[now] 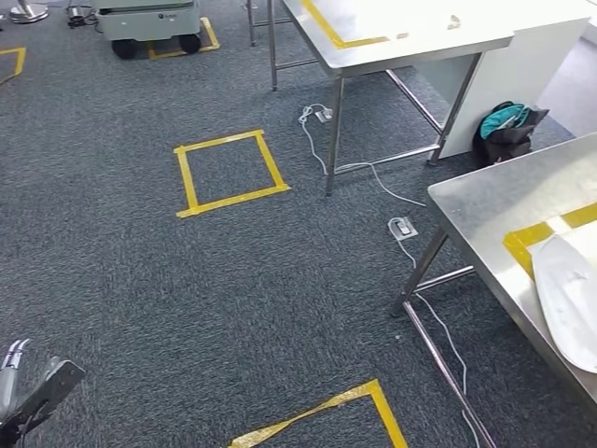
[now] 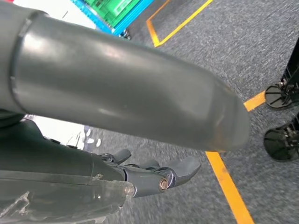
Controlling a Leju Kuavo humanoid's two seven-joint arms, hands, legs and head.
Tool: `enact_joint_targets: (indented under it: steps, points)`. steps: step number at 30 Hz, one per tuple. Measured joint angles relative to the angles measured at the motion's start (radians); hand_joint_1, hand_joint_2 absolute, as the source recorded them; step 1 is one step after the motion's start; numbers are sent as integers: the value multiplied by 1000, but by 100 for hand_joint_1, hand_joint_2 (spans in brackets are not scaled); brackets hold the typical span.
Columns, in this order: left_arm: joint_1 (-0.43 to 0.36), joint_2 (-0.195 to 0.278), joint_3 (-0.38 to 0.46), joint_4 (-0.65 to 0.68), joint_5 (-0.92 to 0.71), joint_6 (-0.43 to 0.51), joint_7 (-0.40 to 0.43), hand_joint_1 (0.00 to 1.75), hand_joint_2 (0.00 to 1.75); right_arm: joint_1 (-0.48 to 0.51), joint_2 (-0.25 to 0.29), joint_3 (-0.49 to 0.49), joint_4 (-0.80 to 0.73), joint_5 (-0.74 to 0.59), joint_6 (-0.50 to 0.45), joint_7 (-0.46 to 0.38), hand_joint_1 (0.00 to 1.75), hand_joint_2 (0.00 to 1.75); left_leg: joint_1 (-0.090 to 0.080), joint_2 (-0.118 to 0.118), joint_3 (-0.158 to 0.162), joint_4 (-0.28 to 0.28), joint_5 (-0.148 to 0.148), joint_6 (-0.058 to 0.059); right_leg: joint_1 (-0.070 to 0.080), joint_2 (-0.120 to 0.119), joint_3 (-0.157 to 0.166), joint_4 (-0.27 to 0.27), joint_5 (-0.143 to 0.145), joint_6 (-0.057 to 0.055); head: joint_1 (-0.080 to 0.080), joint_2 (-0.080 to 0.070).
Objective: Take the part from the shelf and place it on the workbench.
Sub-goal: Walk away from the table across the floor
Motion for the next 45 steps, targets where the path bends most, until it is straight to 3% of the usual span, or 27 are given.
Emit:
enact_joint_targets:
  steps: [2,4,5,7,9,11,13,14,16,18,19,20,22,24,26,28,29,31,32,33,35,37,39,41,43,44,45]
  points:
    - [-1,-2,1,0,0,0,0,0,0,0,2,-2,0,0,0,0,0,0,2,-29,-1,4,0,-8,-10,49,63,-143,68,4,0,0]
    - [-3,-2,2,0,-1,-1,0,0,0,-1,5,-3,0,0,0,0,0,0,3,-57,-9,8,3,-21,-15,94,94,-218,87,1,-1,0]
    - [-3,-2,3,0,-1,-1,0,0,0,-1,6,-3,0,0,0,1,0,0,4,-71,-14,7,7,-29,-14,97,97,-224,83,-5,-2,0]
    - [0,-2,5,1,-2,-2,0,0,0,-2,6,-4,0,0,-1,1,0,0,10,-85,-22,6,11,-41,-10,67,102,-225,88,-24,-1,0]
    - [-1,-3,7,2,-3,-2,1,0,0,-1,6,-4,0,0,-3,0,0,0,8,-38,-48,55,-21,-48,-9,36,107,-232,95,-40,-6,0]
    - [-5,-6,8,2,-3,-2,2,0,0,2,8,-4,0,0,-3,0,0,0,3,24,-109,184,-91,-49,-4,4,106,-234,96,-46,-10,0]
    - [-5,-12,8,4,-3,-3,3,0,0,3,9,-4,0,1,-4,0,0,0,3,43,-158,292,-128,-50,1,-28,101,-234,94,-49,-10,0]
    - [-4,-14,8,5,-3,-3,4,0,0,3,9,-4,0,1,-4,0,0,0,3,45,-157,296,-120,-48,2,-43,99,-234,93,-49,-10,0]
    - [-3,-16,8,6,-5,-4,4,0,0,2,10,-4,0,0,-5,0,0,0,2,64,-97,193,-64,-44,4,-70,100,-234,89,-48,-10,0]
    - [-5,-17,9,6,-8,-4,4,0,0,1,11,-4,0,0,-6,0,0,0,-4,113,-20,58,-21,-38,9,-93,108,-232,81,-40,-10,0]
    - [-6,-18,9,6,-8,-5,4,0,0,1,11,-4,0,0,-6,0,0,0,-7,129,1,22,-14,-34,11,-104,113,-232,78,-35,-9,0]
    - [-6,-19,10,6,-9,-5,4,0,0,0,12,-5,0,0,-6,0,0,0,-10,132,7,9,-13,-30,12,-114,117,-234,75,-29,-8,0]
    - [-2,-19,13,6,-9,-5,5,0,0,-4,12,-5,0,0,-6,0,0,0,-10,107,4,5,-9,-17,9,-123,129,-237,71,-18,-6,0]
    - [-2,-19,16,6,-9,-5,5,0,0,-5,13,-5,0,0,-6,0,0,0,-6,85,5,0,-3,-5,5,-77,116,-192,40,-8,-3,0]
    - [-4,-20,16,6,-8,-6,5,0,0,-2,13,-5,0,0,-6,0,0,0,-5,64,3,-1,-1,1,3,-20,55,-66,-22,-3,1,0]
    - [-3,-23,15,6,-9,-6,5,0,0,0,14,-5,0,0,-7,1,0,0,-5,39,1,-1,-1,3,4,-8,-9,48,-56,-1,2,0]
    - [-2,-23,16,6,-9,-6,5,0,0,0,14,-5,0,0,-7,1,0,0,-5,25,2,-1,-1,3,3,-6,-19,56,-43,-1,2,0]
    - [-2,-24,16,6,-9,-6,5,0,0,0,15,-5,0,0,-7,1,0,0,-3,-3,5,0,-1,1,0,8,17,-42,30,-2,2,0]
    - [-2,-24,16,6,-9,-6,5,0,0,0,15,-5,0,0,-7,1,0,0,-4,-16,6,1,-1,-2,-4,32,48,-114,64,-2,2,0]
    - [-3,-24,16,6,-9,-6,5,0,0,0,16,-5,0,0,-7,1,0,0,-4,-29,4,4,-1,-7,-7,55,72,-173,85,-3,2,0]
    - [-3,-24,16,6,-9,-6,5,0,0,-1,17,-5,0,0,-7,1,0,0,-3,-53,-4,5,3,-20,-8,79,91,-221,92,-10,1,0]
    - [0,-23,17,6,-9,-6,5,0,0,-2,18,-5,0,0,-7,1,0,0,2,-66,-11,3,8,-32,-4,56,96,-225,95,-25,1,0]
    - [1,-24,18,6,-8,-11,10,0,0,-1,18,-6,0,0,-7,1,0,0,2,-27,-31,40,-18,-41,-3,29,101,-232,102,-41,-3,0]
    - [0,-26,18,8,-8,-20,20,0,0,2,20,-7,0,-1,-7,1,0,0,-1,27,-86,156,-84,-46,-1,0,100,-235,104,-49,-7,0]
    - [7,-32,20,15,-9,-23,23,0,0,4,22,-10,0,-2,-9,2,0,0,-1,41,-142,276,-131,-48,2,-28,97,-234,103,-51,-7,0]
    - [12,-36,22,19,-9,-23,23,0,0,3,23,-10,0,-3,-11,2,0,0,-1,43,-148,293,-127,-48,2,-41,94,-234,102,-52,-7,0]
    - [16,-39,24,23,-10,-23,22,0,0,3,23,-11,0,-4,-12,2,0,0,-1,46,-135,270,-107,-48,2,-55,94,-234,100,-51,-7,0]
